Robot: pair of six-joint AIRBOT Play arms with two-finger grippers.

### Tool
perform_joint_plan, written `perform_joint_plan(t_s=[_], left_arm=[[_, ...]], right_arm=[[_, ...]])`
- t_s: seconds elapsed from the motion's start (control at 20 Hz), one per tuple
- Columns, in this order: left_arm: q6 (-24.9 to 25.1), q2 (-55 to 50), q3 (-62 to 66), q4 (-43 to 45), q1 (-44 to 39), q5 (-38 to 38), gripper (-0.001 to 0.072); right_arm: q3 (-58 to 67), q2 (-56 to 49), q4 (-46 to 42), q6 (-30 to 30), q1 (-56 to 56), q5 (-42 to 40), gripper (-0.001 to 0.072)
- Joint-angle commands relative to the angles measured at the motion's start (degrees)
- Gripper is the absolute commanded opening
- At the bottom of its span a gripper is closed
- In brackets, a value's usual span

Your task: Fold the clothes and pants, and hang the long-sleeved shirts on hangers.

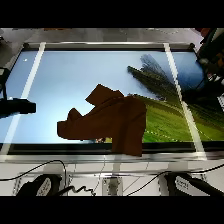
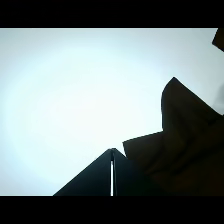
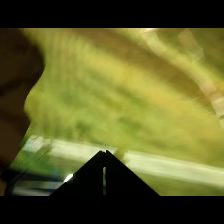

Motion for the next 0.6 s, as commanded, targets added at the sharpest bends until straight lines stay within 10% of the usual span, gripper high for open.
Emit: perform_joint_plan(t_s=[0.0,0.15,0.45,0.5,0.55], left_arm=[[-0.22,-1.22,-2.08,-0.81,0.61,0.87,0.002],[-0.22,-2.62,-2.08,-1.4,0.61,0.92,0.002],[-0.26,-4.55,-2.08,-1.95,0.61,0.87,0.0035],[-0.26,-4.57,-2.08,-1.97,0.61,0.87,0.0158],[-0.35,-4.55,-2.08,-1.97,0.61,0.87,0.043]], right_arm=[[-19.1,-0.04,15.65,-6.62,-1.4,-2.64,0.002],[-29.86,-0.09,25.29,-6.14,-1.42,-14.05,0.0446],[-33.7,-8.44,36.04,-4.72,-1.42,-19.69,0.045],[-33.7,-10.29,36.76,-4.76,-1.4,-19.87,0.045],[-33.7,-11.87,37.62,-5.09,-1.4,-20.0,0.045]])
